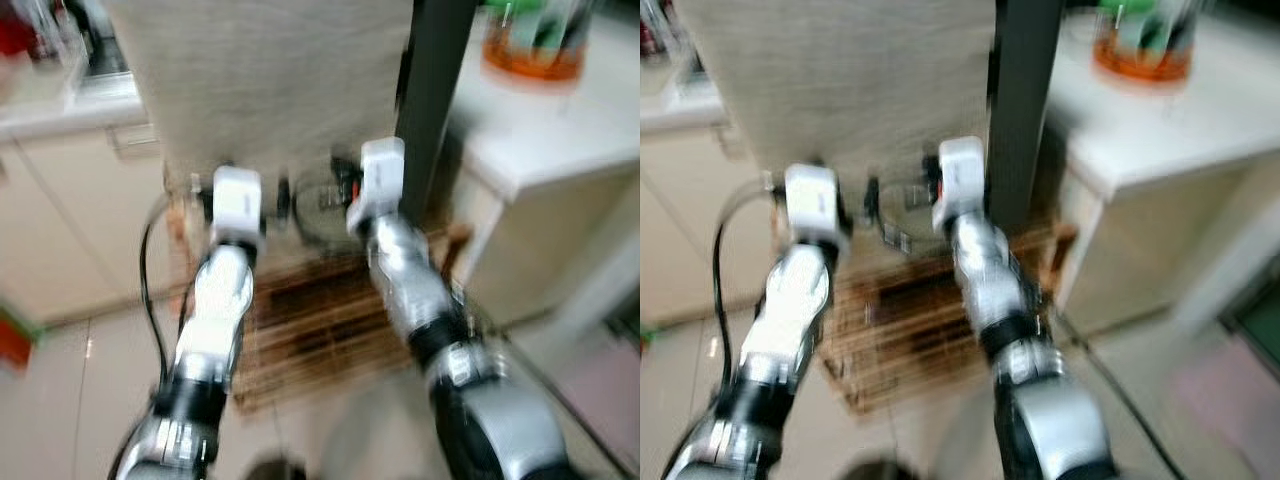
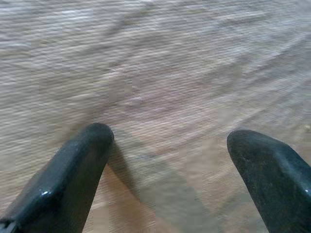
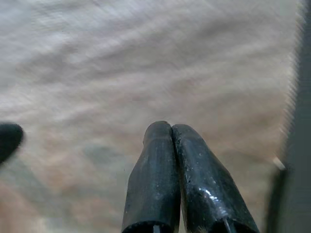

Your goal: Restocking fridge

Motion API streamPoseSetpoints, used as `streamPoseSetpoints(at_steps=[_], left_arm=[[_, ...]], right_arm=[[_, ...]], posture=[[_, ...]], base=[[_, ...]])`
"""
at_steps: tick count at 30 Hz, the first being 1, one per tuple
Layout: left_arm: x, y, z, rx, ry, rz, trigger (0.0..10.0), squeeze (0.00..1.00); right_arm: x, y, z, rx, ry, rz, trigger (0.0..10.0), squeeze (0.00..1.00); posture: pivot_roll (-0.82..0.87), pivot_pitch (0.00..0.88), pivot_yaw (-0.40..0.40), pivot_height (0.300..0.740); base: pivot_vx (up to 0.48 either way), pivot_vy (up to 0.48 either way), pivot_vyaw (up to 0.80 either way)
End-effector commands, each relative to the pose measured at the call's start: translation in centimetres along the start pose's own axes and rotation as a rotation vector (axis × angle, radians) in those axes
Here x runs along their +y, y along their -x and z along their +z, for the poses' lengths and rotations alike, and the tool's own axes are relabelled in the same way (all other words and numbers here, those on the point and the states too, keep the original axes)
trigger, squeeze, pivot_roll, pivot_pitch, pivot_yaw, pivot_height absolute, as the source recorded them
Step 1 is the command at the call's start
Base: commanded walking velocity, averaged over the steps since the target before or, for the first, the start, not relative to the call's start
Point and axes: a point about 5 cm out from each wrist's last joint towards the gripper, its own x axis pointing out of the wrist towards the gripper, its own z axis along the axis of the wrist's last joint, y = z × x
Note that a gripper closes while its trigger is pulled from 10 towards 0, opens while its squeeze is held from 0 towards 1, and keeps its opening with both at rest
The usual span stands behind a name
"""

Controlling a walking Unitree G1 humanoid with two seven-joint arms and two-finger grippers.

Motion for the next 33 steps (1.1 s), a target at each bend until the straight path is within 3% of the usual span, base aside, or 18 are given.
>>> streamPoseSetpoints(at_steps=[1,10,19,25,33], left_arm=[[0.1,-0.1,0.3,-0.011,-0.005,-0.002,10.0,0.0],[-0.3,-0.1,-0.1,0.017,0.014,-0.014,10.0,0.0],[-0.6,-0.5,-0.1,0.015,0.01,-0.053,10.0,0.0],[-1.4,-0.6,0.4,-0.031,0.054,-0.181,10.0,0.0],[-2.3,-0.7,0.3,-0.03,0.092,-0.237,10.0,0.0]], right_arm=[[0.4,-0.2,1.0,-0.033,-0.002,0.004,10.0,0.0],[-1.6,0.7,1.2,-0.018,0.007,-0.074,10.0,0.0],[-1.8,1.2,0.9,-0.007,0.017,-0.085,10.0,0.0],[-3.0,1.9,0.3,0.014,0.024,-0.155,10.0,0.0],[-4.5,2.6,0.1,0.013,0.048,-0.215,10.0,0.0]], posture=[[0.02,0.0,0.015,0.74],[-0.01,0.0,0.022,0.74],[-0.01,0.0,0.027,0.74],[-0.02,0.0,0.034,0.74],[-0.04,0.0,0.023,0.74]], base=[[0.0,0.0,0.0],[-0.067,0.0,-0.58],[0.0,0.0,-0.6],[0.0,0.0,-0.6],[0.0,-0.45,-0.6]])
